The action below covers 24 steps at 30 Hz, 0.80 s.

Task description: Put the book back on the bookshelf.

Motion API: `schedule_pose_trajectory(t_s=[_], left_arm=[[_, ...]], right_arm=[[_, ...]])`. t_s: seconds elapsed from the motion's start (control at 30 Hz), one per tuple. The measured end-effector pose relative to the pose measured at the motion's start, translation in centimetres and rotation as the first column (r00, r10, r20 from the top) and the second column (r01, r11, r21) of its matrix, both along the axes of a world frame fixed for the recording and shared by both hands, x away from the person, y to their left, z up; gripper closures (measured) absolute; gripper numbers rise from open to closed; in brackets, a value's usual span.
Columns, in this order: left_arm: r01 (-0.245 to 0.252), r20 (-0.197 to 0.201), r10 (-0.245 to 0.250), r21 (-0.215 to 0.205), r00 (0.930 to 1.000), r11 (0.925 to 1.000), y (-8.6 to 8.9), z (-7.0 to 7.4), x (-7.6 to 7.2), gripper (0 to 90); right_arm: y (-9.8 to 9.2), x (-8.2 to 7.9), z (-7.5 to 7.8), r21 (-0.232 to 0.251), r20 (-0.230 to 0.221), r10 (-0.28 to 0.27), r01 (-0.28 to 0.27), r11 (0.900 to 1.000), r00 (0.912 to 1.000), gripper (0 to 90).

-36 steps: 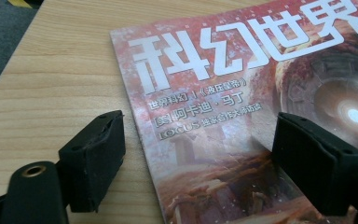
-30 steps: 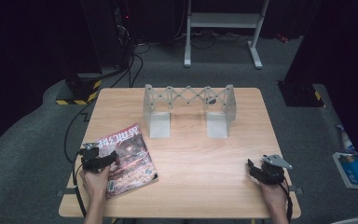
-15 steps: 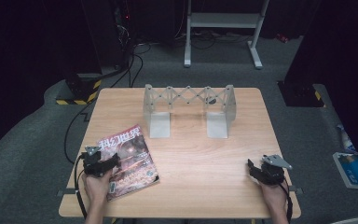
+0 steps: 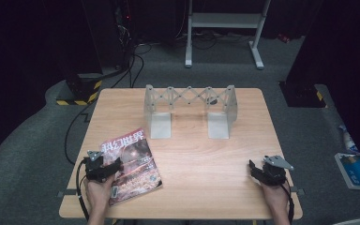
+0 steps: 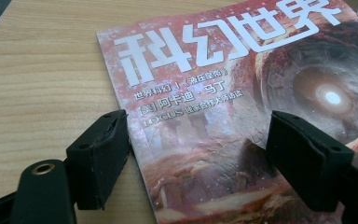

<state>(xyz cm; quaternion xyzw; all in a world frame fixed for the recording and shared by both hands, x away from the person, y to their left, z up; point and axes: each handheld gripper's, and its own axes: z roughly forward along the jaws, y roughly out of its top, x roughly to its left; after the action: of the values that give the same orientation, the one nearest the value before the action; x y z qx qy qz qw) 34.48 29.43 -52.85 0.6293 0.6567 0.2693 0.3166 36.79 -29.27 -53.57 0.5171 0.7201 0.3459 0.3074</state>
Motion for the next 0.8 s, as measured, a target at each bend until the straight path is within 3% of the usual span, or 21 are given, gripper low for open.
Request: schedule_pose_trajectory(t_s=[0.8], left_arm=[[0.027,0.004,-0.027,-0.005,0.9996,0.9996,-1.3,0.0,-2.4,23.1]], right_arm=[[0.0,0.0,0.0,-0.001,0.001,0.0,0.0,1.0,1.0,31.7]])
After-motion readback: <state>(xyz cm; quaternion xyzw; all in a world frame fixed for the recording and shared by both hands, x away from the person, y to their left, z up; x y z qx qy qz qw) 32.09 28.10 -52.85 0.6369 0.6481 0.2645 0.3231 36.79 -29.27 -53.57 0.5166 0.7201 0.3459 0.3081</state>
